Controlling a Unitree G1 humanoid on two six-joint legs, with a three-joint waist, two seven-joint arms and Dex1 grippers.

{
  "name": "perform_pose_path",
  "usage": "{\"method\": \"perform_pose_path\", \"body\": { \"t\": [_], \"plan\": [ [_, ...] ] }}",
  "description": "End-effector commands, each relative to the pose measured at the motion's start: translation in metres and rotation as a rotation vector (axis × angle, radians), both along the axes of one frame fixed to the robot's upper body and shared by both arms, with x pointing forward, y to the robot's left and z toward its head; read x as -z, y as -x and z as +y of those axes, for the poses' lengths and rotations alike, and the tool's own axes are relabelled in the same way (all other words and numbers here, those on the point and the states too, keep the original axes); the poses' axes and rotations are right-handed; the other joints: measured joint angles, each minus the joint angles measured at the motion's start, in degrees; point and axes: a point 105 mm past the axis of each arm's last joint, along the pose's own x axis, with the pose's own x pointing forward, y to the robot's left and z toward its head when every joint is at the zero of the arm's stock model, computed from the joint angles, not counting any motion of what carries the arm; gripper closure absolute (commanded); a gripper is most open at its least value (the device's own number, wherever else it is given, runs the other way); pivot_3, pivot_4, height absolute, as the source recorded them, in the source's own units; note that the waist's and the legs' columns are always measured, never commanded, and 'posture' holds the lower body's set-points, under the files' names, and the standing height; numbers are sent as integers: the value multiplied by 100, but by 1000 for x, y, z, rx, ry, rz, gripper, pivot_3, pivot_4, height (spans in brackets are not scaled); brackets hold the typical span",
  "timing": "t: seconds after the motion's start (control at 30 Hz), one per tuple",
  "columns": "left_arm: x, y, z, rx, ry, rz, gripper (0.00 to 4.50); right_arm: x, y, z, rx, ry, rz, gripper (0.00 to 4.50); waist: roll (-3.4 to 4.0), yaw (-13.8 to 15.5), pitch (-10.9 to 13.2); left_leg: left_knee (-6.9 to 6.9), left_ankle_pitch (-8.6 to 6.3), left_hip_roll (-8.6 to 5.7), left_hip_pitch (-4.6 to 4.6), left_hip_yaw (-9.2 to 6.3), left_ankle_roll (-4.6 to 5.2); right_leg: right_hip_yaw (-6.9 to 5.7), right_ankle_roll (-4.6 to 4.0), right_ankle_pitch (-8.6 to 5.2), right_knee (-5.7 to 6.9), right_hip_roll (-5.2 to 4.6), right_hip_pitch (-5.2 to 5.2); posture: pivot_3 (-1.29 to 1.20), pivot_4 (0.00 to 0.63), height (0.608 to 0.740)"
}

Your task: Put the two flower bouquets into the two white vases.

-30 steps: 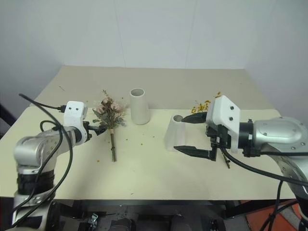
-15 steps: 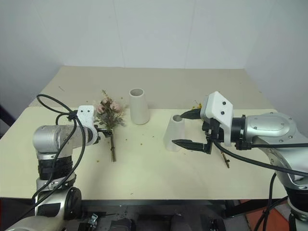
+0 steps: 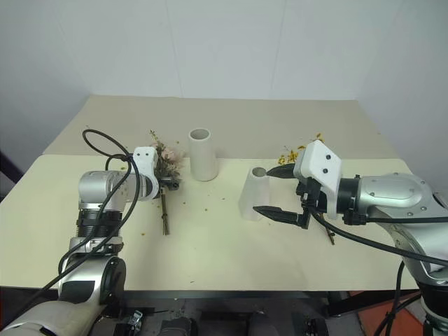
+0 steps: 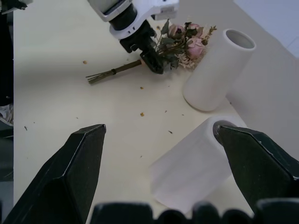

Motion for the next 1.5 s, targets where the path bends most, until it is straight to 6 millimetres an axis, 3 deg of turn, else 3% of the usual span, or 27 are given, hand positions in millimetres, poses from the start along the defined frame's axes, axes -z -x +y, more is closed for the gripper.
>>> {"method": "perform_pose_path", "body": {
  "t": [0.03,0.4,0.67,0.83,1.03,1.23,1.3,1.4,1.5],
  "plan": [
    [-22,-6,-3,5,-12,-49,1185,-10,4,-2,16,0,-47,0,0,-3,0,0,0,0,0,0,0,0,0,0,-1,0,0,0,150,740],
    [-28,-9,4,-34,40,-22,4374,-9,3,-5,32,-8,-45,0,0,-12,0,0,0,0,1,0,-1,0,2,1,0,0,0,0,150,740],
    [-52,-13,21,-93,60,-178,4393,-11,3,-4,31,-9,-51,0,0,-14,0,0,1,0,0,0,-1,0,2,2,0,0,-1,0,150,740],
    [-118,-12,36,-54,44,-634,4393,-12,3,-4,37,-14,-58,0,0,-29,0,-2,3,2,0,1,-6,1,0,3,0,0,-3,0,150,740],
    [-182,-7,56,45,4,-999,4393,-14,2,-3,45,-25,-71,0,0,-1,0,-2,7,1,0,1,-13,1,-7,8,-4,0,-1,0,150,740],
    [-229,1,67,245,287,-1343,4393,-21,-1,1,41,-54,-119,0,0,23,0,1,8,1,-6,2,-13,-2,0,7,-13,-1,0,0,150,740],
    [-241,3,69,318,468,-1429,4393,-24,-2,3,42,-77,-133,0,0,15,0,1,8,1,-10,2,-12,-2,-1,8,-14,-1,-1,0,150,740],
    [-249,5,66,405,632,-1516,4393,-23,-2,8,41,-93,-141,0,0,1,0,1,8,1,-13,1,-12,-3,1,9,-14,-1,-3,0,150,740],
    [-250,8,47,570,726,-1533,4393,-21,2,12,45,-105,-149,0,0,-10,0,0,8,0,-14,1,-11,-3,3,8,-14,-1,-3,0,150,740]
  ]
}}
